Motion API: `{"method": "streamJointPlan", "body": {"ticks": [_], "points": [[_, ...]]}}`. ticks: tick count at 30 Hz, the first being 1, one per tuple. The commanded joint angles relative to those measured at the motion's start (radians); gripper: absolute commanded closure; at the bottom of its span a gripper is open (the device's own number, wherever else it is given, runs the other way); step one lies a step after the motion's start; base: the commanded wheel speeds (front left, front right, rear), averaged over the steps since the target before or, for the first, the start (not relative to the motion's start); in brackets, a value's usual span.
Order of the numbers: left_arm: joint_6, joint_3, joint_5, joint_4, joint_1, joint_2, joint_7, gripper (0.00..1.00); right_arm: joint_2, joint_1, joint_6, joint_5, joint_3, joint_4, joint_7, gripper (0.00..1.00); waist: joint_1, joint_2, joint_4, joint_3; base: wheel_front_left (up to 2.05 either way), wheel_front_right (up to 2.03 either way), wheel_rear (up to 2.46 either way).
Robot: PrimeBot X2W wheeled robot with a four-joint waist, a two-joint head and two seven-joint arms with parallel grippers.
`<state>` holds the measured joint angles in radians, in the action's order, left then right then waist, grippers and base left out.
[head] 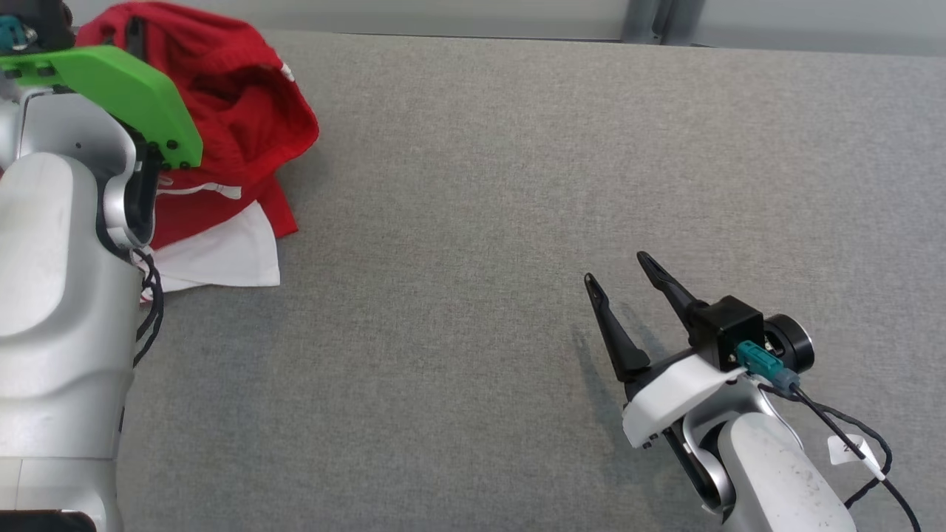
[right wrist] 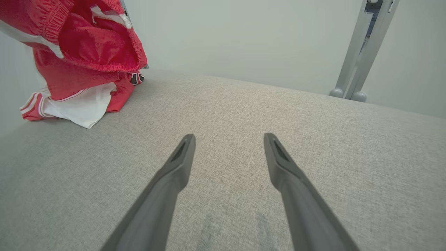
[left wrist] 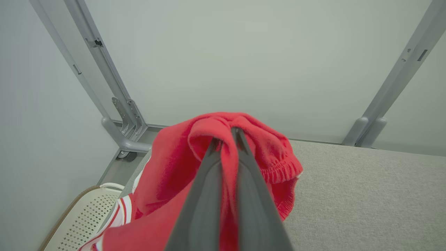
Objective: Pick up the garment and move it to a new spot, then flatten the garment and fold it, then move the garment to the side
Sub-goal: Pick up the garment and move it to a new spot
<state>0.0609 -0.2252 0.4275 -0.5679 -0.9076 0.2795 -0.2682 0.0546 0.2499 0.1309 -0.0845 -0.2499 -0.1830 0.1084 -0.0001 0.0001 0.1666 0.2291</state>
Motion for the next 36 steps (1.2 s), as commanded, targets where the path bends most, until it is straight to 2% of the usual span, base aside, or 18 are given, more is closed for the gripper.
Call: {"method": "streamJointPlan", "body": {"ticks": [1, 10, 18, 22, 27, 30, 36], "points": [[-0.007, -0.006, -0.01, 0.022, -0.022, -0.004, 0.008, 1.0, 0.001, -0.015, 0.0, -0.009, 0.006, -0.005, 0.011, 0.0, 0.0001, -0.0001, -0.054, -0.056, 0.0, 0.0, 0.0], [-0.053, -0.094, -0.014, 0.161, -0.045, -0.076, 0.007, 1.0, -0.004, -0.043, 0.0, -0.046, 0.025, -0.027, 0.037, 0.0, 0.0001, -0.0001, -0.194, -0.088, 0.0, 0.0, 0.0], [-0.109, -0.194, 0.019, 0.197, -0.038, -0.186, 0.017, 1.0, -0.004, -0.028, 0.0, -0.057, 0.052, -0.023, 0.054, 0.0, 0.0001, -0.0001, -0.328, -0.056, 0.0, 0.0, 0.0], [-0.122, -0.254, 0.052, 0.203, -0.024, -0.215, 0.025, 1.0, -0.004, -0.021, 0.0, -0.064, 0.064, -0.018, 0.063, 0.0, 0.0001, -0.0001, -0.384, -0.028, 0.0, 0.0, 0.0], [-0.122, -0.316, 0.092, 0.189, -0.002, -0.224, 0.024, 1.0, -0.004, -0.018, 0.0, -0.071, 0.069, -0.02, 0.072, 0.0, 0.0001, -0.0001, -0.423, -0.001, 0.0, 0.0, 0.0], [-0.104, -0.342, 0.085, 0.143, 0.018, -0.219, 0.008, 1.0, -0.004, -0.015, 0.0, -0.08, 0.062, -0.025, 0.081, 0.0, 0.0001, -0.0001, -0.445, 0.015, 0.0, 0.0, 0.0], [-0.087, -0.372, 0.032, 0.01, 0.066, -0.143, 0.014, 1.0, -0.004, -0.012, 0.0, -0.09, 0.049, -0.045, 0.097, 0.0, 0.0001, -0.0001, -0.461, 0.033, 0.0, 0.0, 0.0]]}}
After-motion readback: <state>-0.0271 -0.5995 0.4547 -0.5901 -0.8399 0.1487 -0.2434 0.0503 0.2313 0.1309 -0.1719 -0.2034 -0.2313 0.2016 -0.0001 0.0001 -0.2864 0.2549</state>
